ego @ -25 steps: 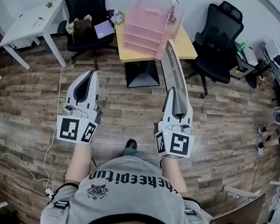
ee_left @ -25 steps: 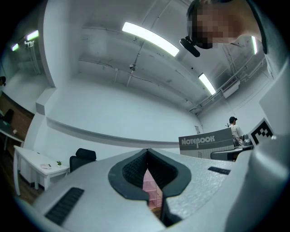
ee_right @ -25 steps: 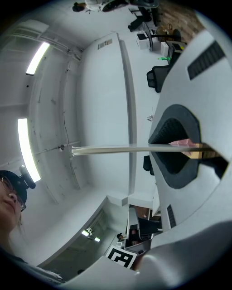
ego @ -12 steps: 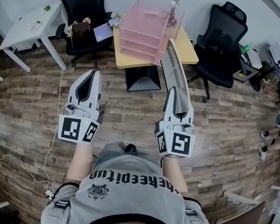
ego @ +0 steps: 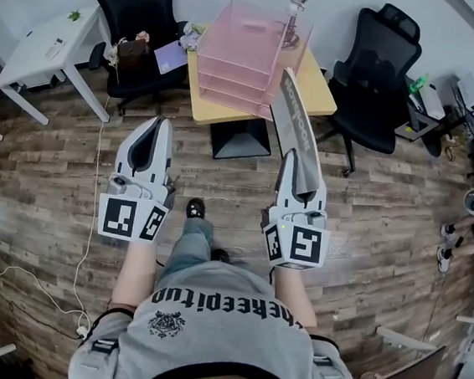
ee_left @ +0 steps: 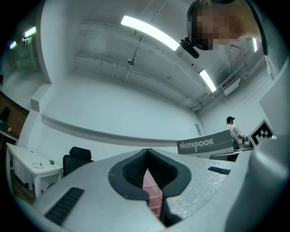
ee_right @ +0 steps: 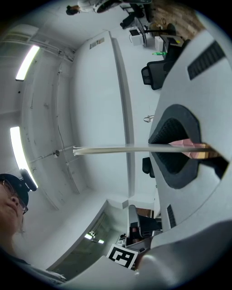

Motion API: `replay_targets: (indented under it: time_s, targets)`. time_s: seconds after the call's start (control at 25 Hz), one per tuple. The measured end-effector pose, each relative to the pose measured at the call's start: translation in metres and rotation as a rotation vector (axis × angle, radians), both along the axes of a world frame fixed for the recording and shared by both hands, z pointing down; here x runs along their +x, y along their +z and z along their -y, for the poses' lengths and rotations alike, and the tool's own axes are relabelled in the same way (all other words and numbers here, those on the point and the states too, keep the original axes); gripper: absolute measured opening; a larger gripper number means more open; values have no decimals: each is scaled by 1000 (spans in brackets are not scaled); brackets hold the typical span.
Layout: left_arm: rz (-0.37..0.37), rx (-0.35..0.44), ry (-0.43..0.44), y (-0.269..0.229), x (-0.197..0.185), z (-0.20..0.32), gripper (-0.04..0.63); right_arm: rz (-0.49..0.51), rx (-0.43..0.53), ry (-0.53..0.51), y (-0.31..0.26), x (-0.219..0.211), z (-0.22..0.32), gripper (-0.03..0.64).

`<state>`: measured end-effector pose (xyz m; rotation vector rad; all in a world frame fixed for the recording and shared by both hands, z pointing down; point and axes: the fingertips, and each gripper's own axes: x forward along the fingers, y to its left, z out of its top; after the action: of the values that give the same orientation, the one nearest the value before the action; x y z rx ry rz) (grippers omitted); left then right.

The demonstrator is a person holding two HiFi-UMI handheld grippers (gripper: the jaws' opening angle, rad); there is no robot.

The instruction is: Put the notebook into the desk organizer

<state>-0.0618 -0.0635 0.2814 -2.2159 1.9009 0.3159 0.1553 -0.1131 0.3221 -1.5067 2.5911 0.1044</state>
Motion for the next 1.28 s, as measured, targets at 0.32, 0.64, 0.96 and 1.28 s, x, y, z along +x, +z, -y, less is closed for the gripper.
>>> replay_targets:
  time_s: [0.32,0.64,0.96,1.28]
  targets:
    - [-12,-1,26,1,-27,60,3,-7,-11,32,0,-24,53,11]
    - [-15,9,67,-5,-58,119,3,-16,-19,61,-2,-55,104,11]
    - [-15,6,101,-8,-88,167,3,-26,-25,90,-4,-85,146,11]
    - [-8,-7,125,-4,-121,207,3,-44,-36,132,2,-115,187,11]
